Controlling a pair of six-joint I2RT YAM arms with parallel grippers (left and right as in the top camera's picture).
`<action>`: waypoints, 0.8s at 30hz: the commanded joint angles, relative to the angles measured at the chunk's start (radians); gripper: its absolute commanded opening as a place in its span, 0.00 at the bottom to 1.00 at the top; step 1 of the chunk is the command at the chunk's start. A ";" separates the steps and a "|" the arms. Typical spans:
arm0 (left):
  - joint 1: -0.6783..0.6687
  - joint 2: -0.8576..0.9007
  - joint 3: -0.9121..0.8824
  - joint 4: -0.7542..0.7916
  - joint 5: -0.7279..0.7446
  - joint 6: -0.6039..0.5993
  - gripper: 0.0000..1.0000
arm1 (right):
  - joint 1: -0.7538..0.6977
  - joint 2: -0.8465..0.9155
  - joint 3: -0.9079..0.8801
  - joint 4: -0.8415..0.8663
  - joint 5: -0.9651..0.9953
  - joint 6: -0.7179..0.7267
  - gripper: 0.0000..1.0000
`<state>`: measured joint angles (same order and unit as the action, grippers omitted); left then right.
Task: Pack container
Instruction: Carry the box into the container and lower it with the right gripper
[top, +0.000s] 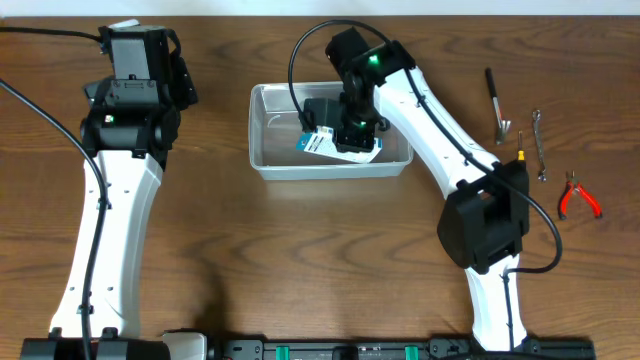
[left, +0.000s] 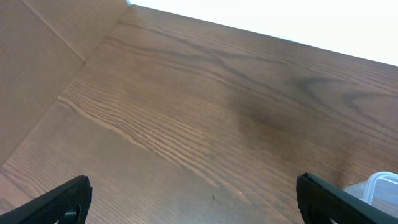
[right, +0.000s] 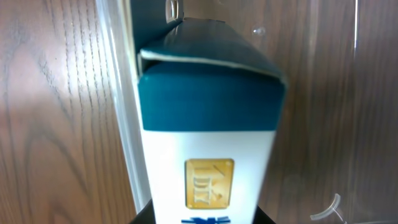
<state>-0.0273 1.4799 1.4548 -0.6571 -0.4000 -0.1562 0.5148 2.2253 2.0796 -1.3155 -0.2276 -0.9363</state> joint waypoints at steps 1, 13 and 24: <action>0.005 0.003 0.009 0.000 -0.020 0.006 0.98 | 0.008 0.000 0.001 0.011 -0.009 -0.021 0.01; 0.005 0.003 0.009 0.001 -0.020 0.006 0.98 | 0.008 0.002 -0.036 0.025 -0.009 -0.018 0.01; 0.005 0.003 0.009 0.001 -0.020 0.006 0.98 | 0.010 0.002 -0.129 0.064 -0.010 -0.018 0.04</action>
<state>-0.0273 1.4799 1.4548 -0.6559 -0.4000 -0.1562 0.5148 2.2253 1.9587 -1.2549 -0.2279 -0.9394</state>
